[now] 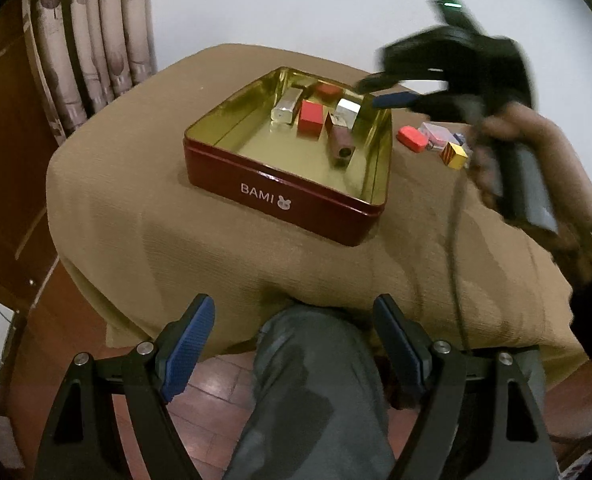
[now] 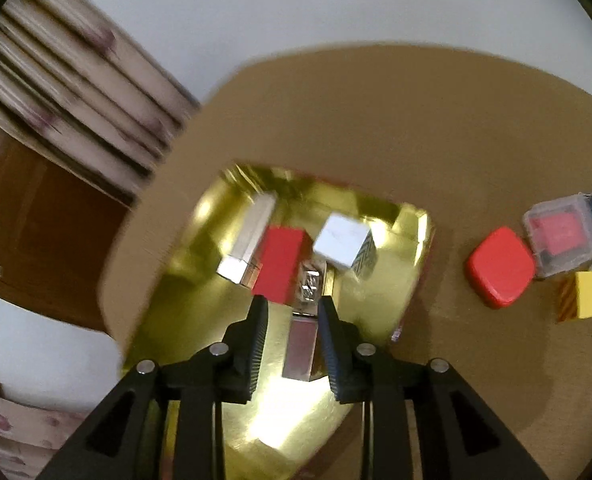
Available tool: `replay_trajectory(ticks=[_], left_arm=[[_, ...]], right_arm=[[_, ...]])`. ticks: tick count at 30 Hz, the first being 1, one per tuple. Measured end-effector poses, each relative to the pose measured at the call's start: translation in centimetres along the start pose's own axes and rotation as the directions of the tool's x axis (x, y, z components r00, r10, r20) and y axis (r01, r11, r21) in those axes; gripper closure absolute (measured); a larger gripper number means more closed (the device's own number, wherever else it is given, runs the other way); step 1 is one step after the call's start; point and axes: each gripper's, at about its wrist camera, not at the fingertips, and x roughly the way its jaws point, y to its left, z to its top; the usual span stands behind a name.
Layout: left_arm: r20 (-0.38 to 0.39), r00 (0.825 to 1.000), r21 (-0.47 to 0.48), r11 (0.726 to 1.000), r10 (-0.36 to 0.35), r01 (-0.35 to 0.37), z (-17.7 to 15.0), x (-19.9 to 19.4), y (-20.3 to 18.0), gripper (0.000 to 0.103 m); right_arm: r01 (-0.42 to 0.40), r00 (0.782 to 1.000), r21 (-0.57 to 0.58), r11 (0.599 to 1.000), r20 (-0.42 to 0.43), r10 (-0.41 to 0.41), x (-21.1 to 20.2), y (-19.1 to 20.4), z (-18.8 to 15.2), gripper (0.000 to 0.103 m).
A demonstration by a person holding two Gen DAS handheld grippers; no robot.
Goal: Organize rigid objects
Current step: 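Carry the lipstick into the gold tin and open the right tool, then grasp the pink block with the left tool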
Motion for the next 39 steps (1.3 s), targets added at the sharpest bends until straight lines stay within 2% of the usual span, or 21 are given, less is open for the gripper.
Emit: replay_trajectory(ticks=[2,3,4,6,8,10,13,14,16,18,19,20,22,26,30,37,39], left_arm=[[0.015,1.0,0.016,1.0,0.006,-0.006,-0.1,-0.3,-0.3,0.025],[0.023,1.0,0.023,1.0,0.009,-0.009,-0.2,-0.4,-0.4,0.025],[0.029,1.0,0.032,0.999,0.011,-0.012,-0.3,-0.4,-0.6,0.025],[0.034,0.999,0.055,0.998,0.007,-0.009,-0.6,-0.5,-1.2,0.025],[0.037,0.999,0.077,0.997,-0.002,0.0,-0.8,-0.6,-1.9,0.025],[0.03,0.999,0.103,0.995,-0.014,0.011,-1.0,-0.6,-2.9,0.025],[0.018,0.999,0.166,0.986,-0.026,0.023,-1.2,-0.4,-5.3,0.025],[0.014,0.999,0.198,0.98,-0.033,0.03,-1.2,-0.3,-6.3,0.025],[0.01,0.999,0.247,0.968,-0.048,0.044,-1.0,-0.1,-8.4,0.025],[0.005,0.998,0.286,0.956,-0.064,0.06,-0.3,0.3,-10.8,0.025],[-0.003,0.997,0.299,0.951,-0.08,0.077,0.1,0.5,-12.0,0.025],[-0.014,0.995,0.307,0.946,-0.102,0.102,0.6,0.8,-13.2,0.025],[-0.022,0.992,0.326,0.937,-0.127,0.127,1.7,1.4,-15.8,0.025],[-0.032,0.987,0.369,0.916,-0.157,0.157,3.7,3.1,-20.8,0.025],[-0.062,0.981,0.39,0.9,-0.186,0.195,5.1,5.1,-25.1,0.025],[-0.11,0.97,0.407,0.881,-0.215,0.242,8.7,10.1,-31.9,0.025],[-0.139,0.97,0.406,0.882,-0.198,0.238,9.5,11.8,-33.3,0.025]], right_arm=[[0.0,0.995,0.019,1.0,0.1,-0.002,-3.6,-1.9,-1.4,0.076],[0.025,0.989,0.031,0.999,0.147,-0.029,-5.4,-3.2,-2.3,0.075],[0.07,0.978,0.047,0.996,0.194,-0.078,-7.2,-4.8,-3.5,0.074],[0.2,0.94,0.087,0.976,0.263,-0.216,-10.4,-8.3,-6.0,0.067],[0.347,0.879,0.134,0.928,0.298,-0.372,-13.3,-12.7,-8.7,0.065],[0.506,0.799,0.174,0.845,0.273,-0.535,-15.4,-17.3,-11.0,0.065],[0.658,0.689,0.209,0.724,0.223,-0.69,-17.8,-22.9,-13.7,0.065],[0.689,0.658,0.221,0.69,0.206,-0.724,-18.5,-24.5,-14.4,0.065],[0.725,0.613,0.243,0.644,0.197,-0.765,-19.7,-26.9,-15.3,0.065],[0.744,0.585,0.26,0.616,0.193,-0.788,-20.3,-28.4,-15.7,0.065],[0.746,0.579,0.271,0.609,0.19,-0.793,-20.6,-29.2,-15.9,0.065],[0.734,0.587,0.285,0.617,0.191,-0.787,-21.0,-29.8,-16.1,0.065],[0.687,0.623,0.324,0.651,0.199,-0.756,-21.7,-30.7,-16.3,0.065],[0.629,0.658,0.363,0.687,0.222,-0.719,-22.5,-31.4,-16.6,0.064],[0.601,0.677,0.375,0.706,0.231,-0.699,-23.5,-32.4,-16.6,0.056],[0.556,0.707,0.385,0.737,0.248,-0.663,-23.6,-33.5,-16.8,0.054],[0.536,0.715,0.4,0.743,0.253,-0.652,-23.8,-34.2,-17.1,0.054]])
